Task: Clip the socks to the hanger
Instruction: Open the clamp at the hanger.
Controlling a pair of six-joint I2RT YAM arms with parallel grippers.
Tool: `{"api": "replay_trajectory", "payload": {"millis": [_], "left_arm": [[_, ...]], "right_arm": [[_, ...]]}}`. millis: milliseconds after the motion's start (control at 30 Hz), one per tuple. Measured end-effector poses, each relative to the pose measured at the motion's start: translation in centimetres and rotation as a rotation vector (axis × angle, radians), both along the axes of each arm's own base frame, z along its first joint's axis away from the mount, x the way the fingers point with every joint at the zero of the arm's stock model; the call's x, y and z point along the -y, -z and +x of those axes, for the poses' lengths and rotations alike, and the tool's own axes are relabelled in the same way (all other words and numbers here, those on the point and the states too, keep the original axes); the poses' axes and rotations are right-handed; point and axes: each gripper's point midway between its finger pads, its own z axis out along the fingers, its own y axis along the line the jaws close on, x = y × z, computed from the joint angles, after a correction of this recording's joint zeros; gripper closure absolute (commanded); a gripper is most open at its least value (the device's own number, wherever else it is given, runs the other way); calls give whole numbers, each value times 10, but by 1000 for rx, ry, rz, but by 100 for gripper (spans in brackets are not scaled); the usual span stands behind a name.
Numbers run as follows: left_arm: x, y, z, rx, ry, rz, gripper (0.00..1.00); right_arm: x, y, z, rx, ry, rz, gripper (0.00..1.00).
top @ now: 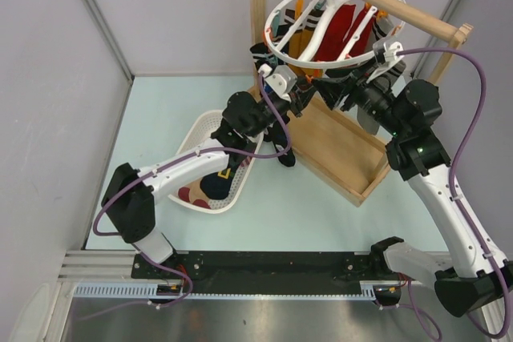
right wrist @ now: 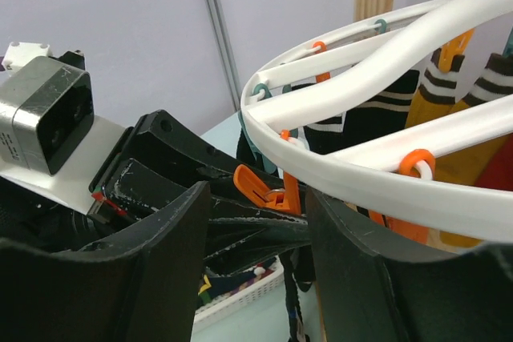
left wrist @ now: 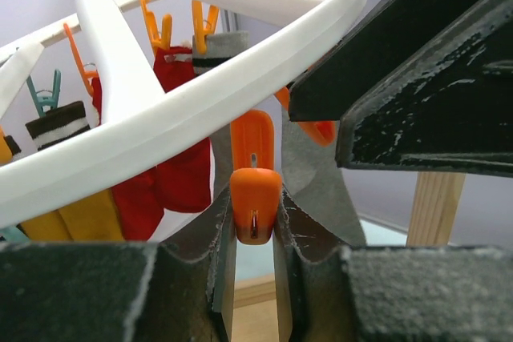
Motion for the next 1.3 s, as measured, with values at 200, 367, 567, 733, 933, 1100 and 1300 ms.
{"api": "replay_trajectory", "payload": {"millis": [200, 367, 567, 733, 933, 1100, 1300], "left_arm": [[0, 3, 3, -1, -22, 36, 98], [1, 2, 1, 5, -27, 50, 97], [2, 1, -1, 8, -30, 70, 95], [3, -3, -5, 16, -35, 77, 95], [4, -4, -9, 16, -35, 78, 94], [3, -3, -8, 15, -43, 87, 92], [0, -7, -10, 19, -56, 86, 84]], "right_arm": [[-7, 6, 6, -25, -19, 6, 42], [-14, 15, 12, -51, -22, -3, 39], [-14, 15, 16, -56, 16, 8, 39], [-14, 12, 19, -50, 41, 22, 40], [-12, 12, 27, -56, 79, 40, 46], [-16, 12, 26, -68, 70, 56, 59], [-16, 5, 26, -57, 75, 78, 81]]}}
